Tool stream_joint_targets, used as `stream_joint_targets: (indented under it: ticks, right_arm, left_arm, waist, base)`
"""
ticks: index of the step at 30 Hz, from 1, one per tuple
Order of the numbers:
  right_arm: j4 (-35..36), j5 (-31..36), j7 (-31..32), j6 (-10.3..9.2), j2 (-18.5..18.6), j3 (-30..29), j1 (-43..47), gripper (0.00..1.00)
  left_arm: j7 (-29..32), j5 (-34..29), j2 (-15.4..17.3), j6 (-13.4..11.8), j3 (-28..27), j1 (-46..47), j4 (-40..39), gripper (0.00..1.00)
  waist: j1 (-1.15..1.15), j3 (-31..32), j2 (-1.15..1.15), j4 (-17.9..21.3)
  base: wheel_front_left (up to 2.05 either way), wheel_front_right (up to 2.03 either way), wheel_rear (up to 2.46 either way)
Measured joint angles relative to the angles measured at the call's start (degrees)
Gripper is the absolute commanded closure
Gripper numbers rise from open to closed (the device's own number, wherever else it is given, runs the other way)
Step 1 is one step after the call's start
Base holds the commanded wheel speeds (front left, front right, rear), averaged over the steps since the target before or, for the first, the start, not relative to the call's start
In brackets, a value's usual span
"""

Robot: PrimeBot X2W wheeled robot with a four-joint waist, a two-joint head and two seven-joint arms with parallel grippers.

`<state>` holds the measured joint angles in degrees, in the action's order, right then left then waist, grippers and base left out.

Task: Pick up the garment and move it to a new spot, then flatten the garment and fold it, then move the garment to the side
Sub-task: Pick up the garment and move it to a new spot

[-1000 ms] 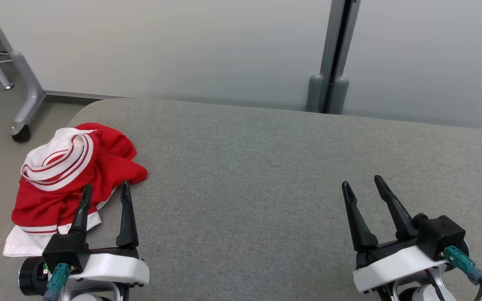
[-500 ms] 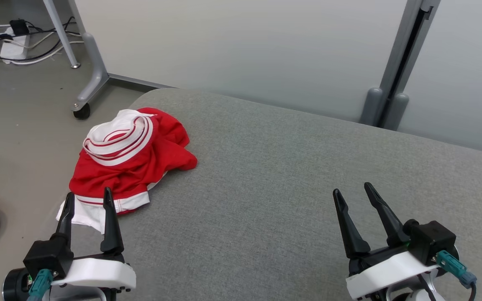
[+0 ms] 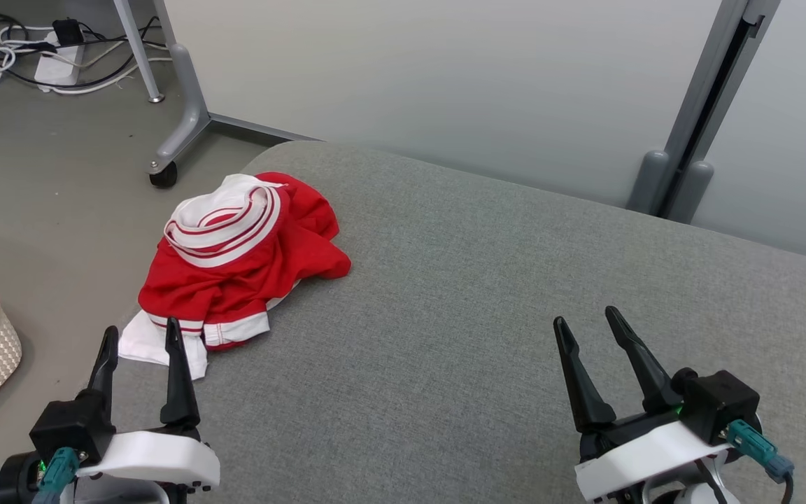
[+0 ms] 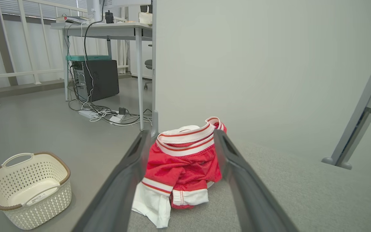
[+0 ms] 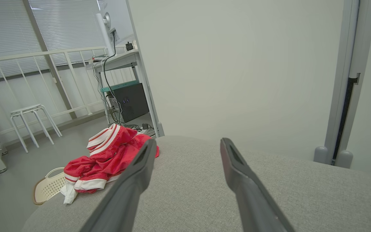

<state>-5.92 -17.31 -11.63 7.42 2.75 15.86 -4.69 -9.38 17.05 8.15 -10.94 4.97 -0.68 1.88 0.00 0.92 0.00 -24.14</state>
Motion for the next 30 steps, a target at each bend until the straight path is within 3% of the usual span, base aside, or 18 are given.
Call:
stream_joint_targets:
  ticks: [7,15,22,30]
  right_arm:
    - [0.2,0.4,0.0,0.0,0.0,-0.2,-1.0,0.0]
    - [1.3,1.6,0.1,0.0,0.0,-1.3,-2.5,0.0]
    - [1.7,2.3,0.5,0.01,0.0,-2.1,-5.0,0.0]
    - [2.4,2.9,0.9,0.0,0.2,-2.1,-7.6,0.0]
  left_arm:
    - [7.2,2.5,1.9,0.5,-0.7,3.1,-0.3,0.0]
    - [18.8,8.1,7.2,6.5,-1.3,12.1,1.7,0.0]
    - [29.4,15.1,11.6,11.0,-3.3,21.5,8.8,0.0]
    - [33.8,20.5,15.3,15.0,-5.6,29.7,17.7,0.0]
  waist:
    - [0.0,-1.7,0.0,1.5]
    - [0.0,-5.4,0.0,3.6]
    - [0.0,-8.9,0.0,6.2]
    - [0.0,-12.8,0.0,9.6]
  base:
    - [0.0,0.0,0.0]
    - [0.0,0.0,0.0]
    - [0.0,0.0,0.0]
    - [0.0,0.0,0.0]
